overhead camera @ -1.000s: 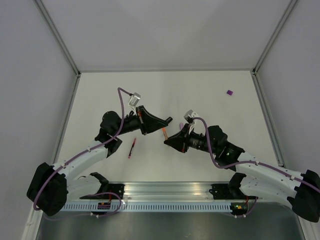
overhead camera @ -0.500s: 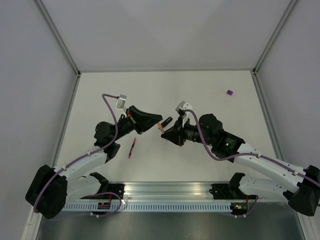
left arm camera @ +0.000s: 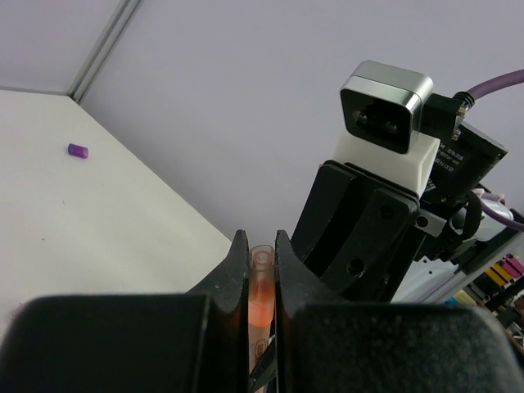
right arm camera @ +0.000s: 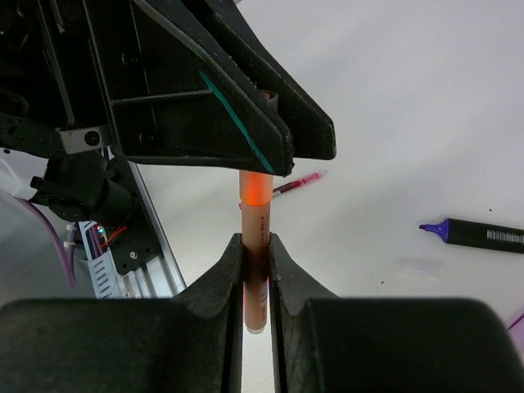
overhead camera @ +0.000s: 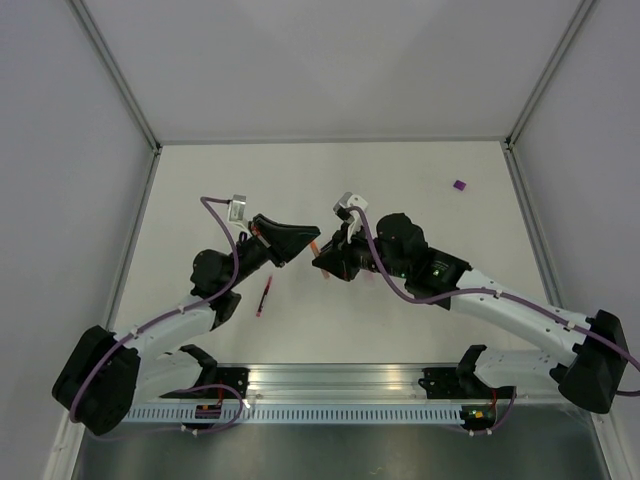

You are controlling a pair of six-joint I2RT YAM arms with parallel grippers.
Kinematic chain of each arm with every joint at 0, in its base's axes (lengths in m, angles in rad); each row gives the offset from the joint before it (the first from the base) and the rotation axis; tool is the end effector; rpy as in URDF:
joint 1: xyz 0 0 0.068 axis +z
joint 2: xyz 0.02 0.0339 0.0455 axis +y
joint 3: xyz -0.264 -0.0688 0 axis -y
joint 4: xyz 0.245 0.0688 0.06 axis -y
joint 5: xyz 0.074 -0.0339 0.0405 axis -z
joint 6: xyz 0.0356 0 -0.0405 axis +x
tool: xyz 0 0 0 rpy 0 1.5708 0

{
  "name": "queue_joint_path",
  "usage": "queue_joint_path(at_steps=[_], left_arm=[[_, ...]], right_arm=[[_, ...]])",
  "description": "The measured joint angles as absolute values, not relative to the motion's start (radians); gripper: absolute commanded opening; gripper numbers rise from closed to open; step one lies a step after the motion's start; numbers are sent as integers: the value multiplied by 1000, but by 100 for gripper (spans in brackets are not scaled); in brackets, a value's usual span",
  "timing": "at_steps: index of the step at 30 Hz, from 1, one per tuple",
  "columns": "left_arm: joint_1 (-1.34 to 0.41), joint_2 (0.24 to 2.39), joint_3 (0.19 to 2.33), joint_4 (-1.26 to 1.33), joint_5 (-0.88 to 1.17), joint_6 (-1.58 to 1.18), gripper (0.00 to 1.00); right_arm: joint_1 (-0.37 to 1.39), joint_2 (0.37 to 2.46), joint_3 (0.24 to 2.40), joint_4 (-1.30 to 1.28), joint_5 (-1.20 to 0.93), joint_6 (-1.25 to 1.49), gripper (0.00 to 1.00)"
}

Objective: Insert the pens into the pen caps

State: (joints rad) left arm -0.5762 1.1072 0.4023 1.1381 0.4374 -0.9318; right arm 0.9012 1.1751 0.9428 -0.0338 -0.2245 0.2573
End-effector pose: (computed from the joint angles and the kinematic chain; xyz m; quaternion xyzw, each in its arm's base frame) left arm 0.1795 -0.1346 0.2812 0.0869 0.5498 -0.6482 0.5196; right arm 0.1647 0.2208 0.3305 -0.3144 0.7276 0.4047 0.4561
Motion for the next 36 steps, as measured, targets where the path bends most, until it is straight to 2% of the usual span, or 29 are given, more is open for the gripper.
queue_joint_path(at_steps=[7,9,14,16,36], left_arm=[[-590,1016,392,1032,364,-925,2],[-598,996,392,995,344,-924,2],[-619,987,392,928,323,-926,2],[-628,987,392,900,327,-937,2],[-655,955,392,725,336,-949,2]], right_arm=[[899,1184,925,25,-271,277,0],[898,1179,904,54,-280,286,4],[891,1162,866,68,-302,303,29],[891,1161,863,104,-308,300,34],[881,1160,764,123,-369,319,47]])
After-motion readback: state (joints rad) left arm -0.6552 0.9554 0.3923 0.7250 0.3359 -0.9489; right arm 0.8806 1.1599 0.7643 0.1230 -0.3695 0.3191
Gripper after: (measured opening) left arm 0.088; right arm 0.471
